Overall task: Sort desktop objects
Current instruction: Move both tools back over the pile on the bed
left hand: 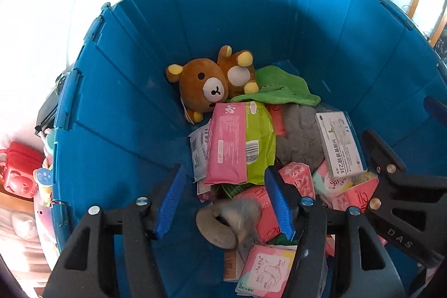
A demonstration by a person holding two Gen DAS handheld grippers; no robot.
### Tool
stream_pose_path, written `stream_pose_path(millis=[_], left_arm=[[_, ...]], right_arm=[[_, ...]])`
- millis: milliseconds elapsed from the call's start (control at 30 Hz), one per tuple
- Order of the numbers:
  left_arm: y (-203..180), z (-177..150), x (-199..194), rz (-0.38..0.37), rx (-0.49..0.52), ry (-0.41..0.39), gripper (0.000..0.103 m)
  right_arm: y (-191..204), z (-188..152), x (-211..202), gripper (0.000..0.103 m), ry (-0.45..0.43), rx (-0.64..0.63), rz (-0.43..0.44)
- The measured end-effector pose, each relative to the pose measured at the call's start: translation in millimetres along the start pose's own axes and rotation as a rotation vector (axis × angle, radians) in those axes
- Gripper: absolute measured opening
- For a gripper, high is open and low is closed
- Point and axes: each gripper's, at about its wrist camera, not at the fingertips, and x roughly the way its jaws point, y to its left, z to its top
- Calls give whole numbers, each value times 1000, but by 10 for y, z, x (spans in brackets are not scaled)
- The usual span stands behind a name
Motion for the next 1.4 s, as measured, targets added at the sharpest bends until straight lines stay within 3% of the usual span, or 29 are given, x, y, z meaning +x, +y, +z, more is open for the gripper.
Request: stream_pose_path(millis=[200,333,500,667,833,967,1133,1267,1400], left_arm=[[51,-26,-180,5,-24,-40,58],[140,-132,-563,-21,-58,-114,58],[328,-521,-1241,-26,-55,-315,59],[712,-1054,-1819,-41,-141,-504,60],[1196,-1587,-2083,-22,-243,-611,66],[1667,-2025,-2078,-15,-301,-629,66],[2270,-2556,-1981,104,-380,-623,66],[2804,-2961,-1808,131,-442,-554,66],[3347,-3343,-1562,170,-520,-474,66]], right_arm=[[-15,-21,-54,102,16,-10,5],[-56,-79,-344,103,-14,-46,28],[-162,-242,-974,103,-157,-20,72],[-86,-475,-1598,103,-314,0,160],[232,-692,-1976,103,-429,16,270],[746,-820,-2121,103,-467,-41,353],[1349,-959,-2309,103,-517,-93,465],[1793,-1051,-2539,103,-571,-120,567],[2249,-1106,-2676,103,-622,-151,607]])
